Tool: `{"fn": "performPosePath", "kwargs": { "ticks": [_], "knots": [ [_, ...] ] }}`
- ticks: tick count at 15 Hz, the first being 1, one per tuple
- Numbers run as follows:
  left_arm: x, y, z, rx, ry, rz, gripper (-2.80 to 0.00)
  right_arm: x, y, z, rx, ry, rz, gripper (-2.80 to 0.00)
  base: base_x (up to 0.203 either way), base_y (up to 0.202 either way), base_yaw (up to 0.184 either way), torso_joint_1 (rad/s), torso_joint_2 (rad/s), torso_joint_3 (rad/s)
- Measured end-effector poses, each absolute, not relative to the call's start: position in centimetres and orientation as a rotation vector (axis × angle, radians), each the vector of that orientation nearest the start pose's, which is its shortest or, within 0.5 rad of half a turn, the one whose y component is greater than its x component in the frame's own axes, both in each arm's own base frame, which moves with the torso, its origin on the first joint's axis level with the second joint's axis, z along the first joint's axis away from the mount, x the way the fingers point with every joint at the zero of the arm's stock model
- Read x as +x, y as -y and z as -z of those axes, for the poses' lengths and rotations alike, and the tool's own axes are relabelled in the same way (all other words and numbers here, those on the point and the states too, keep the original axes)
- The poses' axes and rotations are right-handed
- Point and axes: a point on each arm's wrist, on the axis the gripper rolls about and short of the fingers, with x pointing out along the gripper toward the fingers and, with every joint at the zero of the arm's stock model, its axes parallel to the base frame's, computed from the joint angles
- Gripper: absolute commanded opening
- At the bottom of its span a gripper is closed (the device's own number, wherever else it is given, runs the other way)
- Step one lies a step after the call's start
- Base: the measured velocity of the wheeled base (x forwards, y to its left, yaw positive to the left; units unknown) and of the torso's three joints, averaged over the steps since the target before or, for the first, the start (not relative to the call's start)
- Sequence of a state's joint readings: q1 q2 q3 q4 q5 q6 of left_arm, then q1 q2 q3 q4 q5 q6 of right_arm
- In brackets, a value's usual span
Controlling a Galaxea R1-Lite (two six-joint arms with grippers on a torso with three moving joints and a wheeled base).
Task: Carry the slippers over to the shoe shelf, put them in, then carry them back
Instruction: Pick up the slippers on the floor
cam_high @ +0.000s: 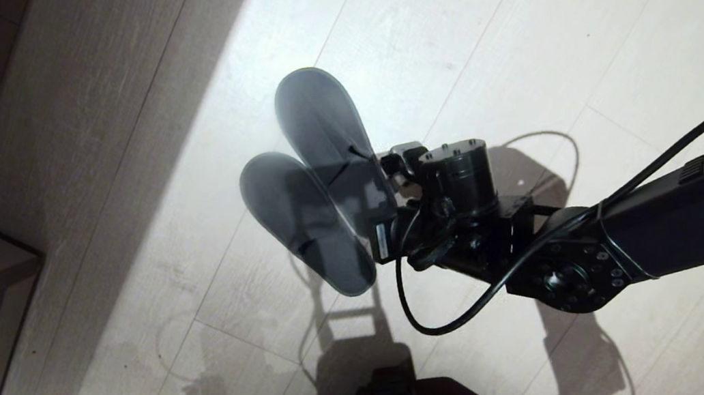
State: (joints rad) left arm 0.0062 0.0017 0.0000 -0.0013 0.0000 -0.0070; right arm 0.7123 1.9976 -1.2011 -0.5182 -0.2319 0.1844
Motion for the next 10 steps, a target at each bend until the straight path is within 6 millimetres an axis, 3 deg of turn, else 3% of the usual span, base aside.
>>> {"fn": "performPosePath", "kwargs": {
  "ticks": [4, 10],
  "knots": [
    [-2.3, 0.0, -7.6, -0.007, 0.000, -0.005, -2.80, 31.8, -26.1, -16.3, 0.109, -0.276, -0.406, -2.80, 0.000, 0.000, 0.000, 0.000, 0.00, 0.000],
    [-2.3, 0.0, -7.6, -0.007, 0.000, -0.006, -2.80, 32.9, -26.2, -13.6, 0.048, -0.338, -0.354, -2.80, 0.000, 0.000, 0.000, 0.000, 0.00, 0.000]
  ]
}}
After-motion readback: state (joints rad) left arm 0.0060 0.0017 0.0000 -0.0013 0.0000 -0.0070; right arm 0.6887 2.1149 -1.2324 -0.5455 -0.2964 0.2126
